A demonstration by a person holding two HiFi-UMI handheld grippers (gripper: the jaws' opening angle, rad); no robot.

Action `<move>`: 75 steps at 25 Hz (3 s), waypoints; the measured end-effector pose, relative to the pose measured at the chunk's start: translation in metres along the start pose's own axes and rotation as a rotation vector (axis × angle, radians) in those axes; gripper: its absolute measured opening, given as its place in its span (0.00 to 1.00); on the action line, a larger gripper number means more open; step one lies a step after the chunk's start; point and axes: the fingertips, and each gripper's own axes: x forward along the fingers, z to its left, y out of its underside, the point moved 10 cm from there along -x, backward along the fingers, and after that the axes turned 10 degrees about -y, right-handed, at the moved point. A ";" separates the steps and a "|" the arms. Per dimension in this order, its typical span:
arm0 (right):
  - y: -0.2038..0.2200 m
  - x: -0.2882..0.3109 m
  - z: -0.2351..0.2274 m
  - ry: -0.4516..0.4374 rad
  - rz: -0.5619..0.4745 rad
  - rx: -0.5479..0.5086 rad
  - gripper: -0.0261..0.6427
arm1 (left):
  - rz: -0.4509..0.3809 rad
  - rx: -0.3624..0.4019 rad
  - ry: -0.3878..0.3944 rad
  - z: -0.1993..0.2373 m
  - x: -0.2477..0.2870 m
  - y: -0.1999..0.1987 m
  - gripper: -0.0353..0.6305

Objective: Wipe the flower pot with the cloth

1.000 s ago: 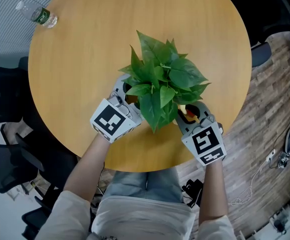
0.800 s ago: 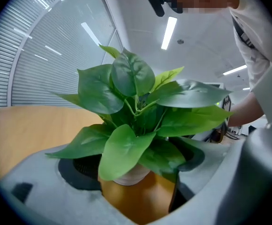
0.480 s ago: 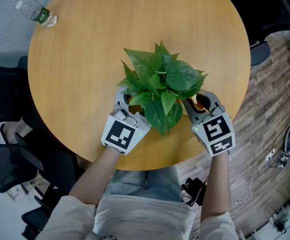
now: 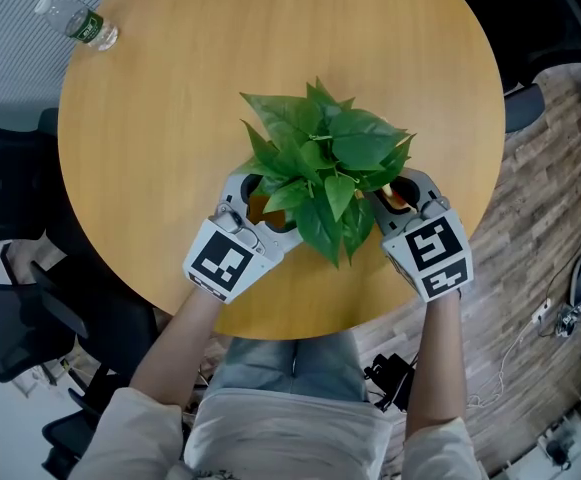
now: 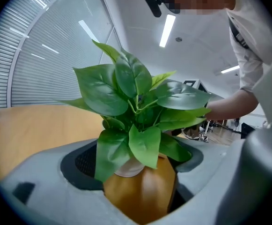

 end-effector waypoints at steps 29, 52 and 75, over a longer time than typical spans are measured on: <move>0.002 0.019 0.063 -0.014 0.099 -0.091 0.12 | -0.014 -0.039 -0.219 -0.023 0.002 0.002 0.62; 0.012 0.014 0.060 -0.049 0.055 -0.036 0.12 | -0.025 0.152 0.305 0.031 0.025 -0.005 0.73; 0.012 0.007 0.041 -0.030 0.049 -0.015 0.12 | -0.019 0.044 -0.232 -0.022 0.015 0.006 0.70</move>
